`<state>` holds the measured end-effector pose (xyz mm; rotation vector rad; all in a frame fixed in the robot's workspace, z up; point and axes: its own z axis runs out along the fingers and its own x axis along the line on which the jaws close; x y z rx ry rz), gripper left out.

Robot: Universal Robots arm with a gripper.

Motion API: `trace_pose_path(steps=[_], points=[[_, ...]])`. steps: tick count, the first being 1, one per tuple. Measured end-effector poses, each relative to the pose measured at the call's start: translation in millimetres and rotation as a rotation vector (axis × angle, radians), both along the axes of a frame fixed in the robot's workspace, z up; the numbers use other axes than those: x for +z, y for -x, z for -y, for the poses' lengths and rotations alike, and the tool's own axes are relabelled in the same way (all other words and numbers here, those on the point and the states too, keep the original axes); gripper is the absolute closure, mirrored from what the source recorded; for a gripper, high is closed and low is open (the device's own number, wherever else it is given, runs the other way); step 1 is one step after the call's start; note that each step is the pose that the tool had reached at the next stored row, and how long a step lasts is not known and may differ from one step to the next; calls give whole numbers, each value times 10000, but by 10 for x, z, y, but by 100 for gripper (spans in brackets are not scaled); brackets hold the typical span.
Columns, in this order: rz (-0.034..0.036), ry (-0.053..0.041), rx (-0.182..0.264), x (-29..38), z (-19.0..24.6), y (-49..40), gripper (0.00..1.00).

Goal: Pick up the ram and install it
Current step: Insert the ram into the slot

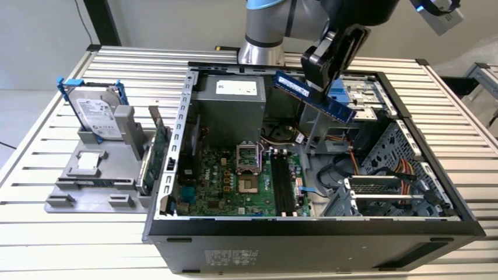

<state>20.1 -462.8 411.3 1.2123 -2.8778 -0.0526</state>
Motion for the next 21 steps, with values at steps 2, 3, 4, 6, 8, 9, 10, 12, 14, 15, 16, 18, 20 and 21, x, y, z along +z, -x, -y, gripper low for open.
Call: trace_pose_path(steps=[2, 3, 4, 6, 8, 9, 10, 12, 14, 15, 16, 18, 20, 21], points=[[0, -1, -95, 0, 2, -1, 100], [0, 0, -144, 0, 4, -1, 100], [0, 0, -190, 0, 5, -1, 100], [0, 0, -289, 0, 8, -1, 100], [0, 0, -386, 0, 11, -2, 100], [0, 0, -438, 0, 13, -2, 100], [0, 0, -491, 0, 14, -2, 100], [0, 0, -601, 0, 18, -3, 100], [0, 1, -707, 0, 22, -3, 100], [0, 0, -761, 0, 24, -3, 100], [0, -1, -818, 0, 27, -3, 100], [0, 0, -929, 0, 31, -4, 100], [0, 0, -1043, 0, 36, -4, 100], [0, 0, -1101, 0, 39, -4, 100]])
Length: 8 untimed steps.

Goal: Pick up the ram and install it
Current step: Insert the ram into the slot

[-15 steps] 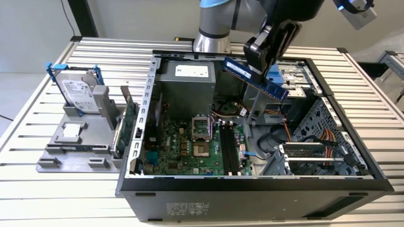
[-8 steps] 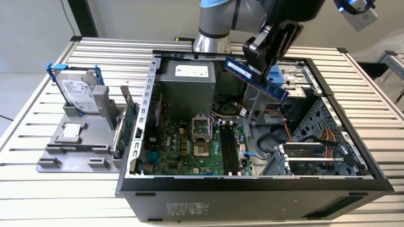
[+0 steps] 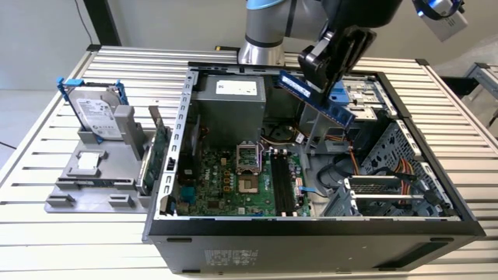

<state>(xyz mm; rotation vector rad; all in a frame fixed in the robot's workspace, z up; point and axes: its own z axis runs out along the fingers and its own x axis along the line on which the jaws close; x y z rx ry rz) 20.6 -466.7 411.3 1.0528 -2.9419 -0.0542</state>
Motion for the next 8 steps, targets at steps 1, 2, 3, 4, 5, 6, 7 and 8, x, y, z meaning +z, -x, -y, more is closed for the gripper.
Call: trace_pose_path(steps=[1, 2, 3, 4, 5, 6, 7, 8], points=[[0, 0, -56, 0, 2, 0, 100], [0, 0, -112, 0, 5, -1, 100], [0, 0, -170, 0, 7, -1, 100], [0, 0, -228, 0, 10, -1, 100], [0, 1, -284, 0, 12, -1, 100], [0, 0, -342, 0, 14, -1, 100], [0, 1, -398, 0, 17, -2, 100], [0, 0, -453, 0, 19, -2, 100]])
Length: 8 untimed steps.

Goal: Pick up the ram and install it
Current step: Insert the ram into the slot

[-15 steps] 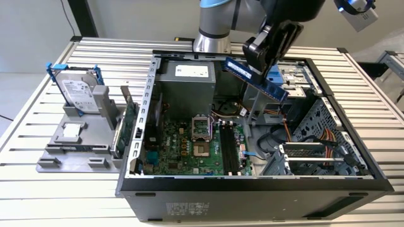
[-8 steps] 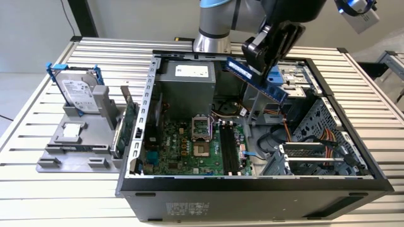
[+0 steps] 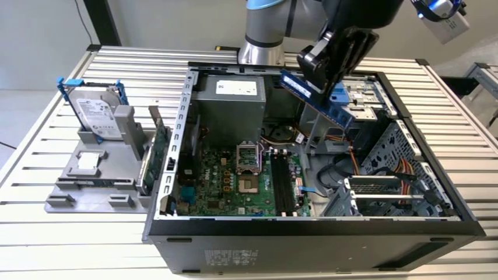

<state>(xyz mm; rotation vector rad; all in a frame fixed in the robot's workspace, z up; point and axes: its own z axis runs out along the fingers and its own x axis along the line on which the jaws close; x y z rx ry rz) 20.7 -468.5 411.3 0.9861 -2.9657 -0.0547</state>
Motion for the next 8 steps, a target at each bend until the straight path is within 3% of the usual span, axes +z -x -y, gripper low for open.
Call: trace_pose_path(steps=[8], points=[[0, 0, -460, 0, 17, -1, 100]])
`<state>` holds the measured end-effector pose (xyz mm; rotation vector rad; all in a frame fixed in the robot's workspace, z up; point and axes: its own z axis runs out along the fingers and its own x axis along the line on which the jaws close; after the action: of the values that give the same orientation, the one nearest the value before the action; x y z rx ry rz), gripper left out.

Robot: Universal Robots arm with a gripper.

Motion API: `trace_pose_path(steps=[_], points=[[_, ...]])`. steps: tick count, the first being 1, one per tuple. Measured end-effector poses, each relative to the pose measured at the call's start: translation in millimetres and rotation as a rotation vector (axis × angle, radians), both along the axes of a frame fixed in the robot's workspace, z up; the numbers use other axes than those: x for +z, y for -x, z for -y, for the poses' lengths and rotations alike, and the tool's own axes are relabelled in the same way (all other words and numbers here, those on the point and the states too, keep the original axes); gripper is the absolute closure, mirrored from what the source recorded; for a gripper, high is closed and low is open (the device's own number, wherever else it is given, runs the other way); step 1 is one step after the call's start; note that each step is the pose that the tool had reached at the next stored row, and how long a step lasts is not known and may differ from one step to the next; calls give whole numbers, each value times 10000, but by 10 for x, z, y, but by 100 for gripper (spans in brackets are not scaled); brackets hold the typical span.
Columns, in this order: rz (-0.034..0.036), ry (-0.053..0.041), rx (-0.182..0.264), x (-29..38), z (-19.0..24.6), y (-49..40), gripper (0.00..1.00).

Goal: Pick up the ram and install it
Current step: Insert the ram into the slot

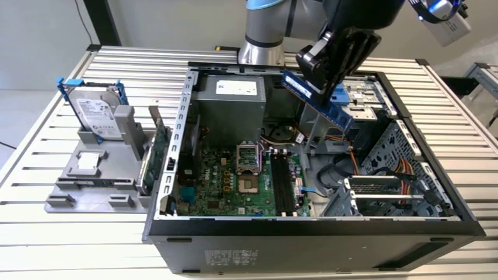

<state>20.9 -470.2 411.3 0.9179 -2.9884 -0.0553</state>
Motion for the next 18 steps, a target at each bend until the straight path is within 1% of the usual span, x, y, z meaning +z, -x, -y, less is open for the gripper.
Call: trace_pose_path(steps=[18], points=[[0, 0, -1324, 0, 27, -2, 100]])
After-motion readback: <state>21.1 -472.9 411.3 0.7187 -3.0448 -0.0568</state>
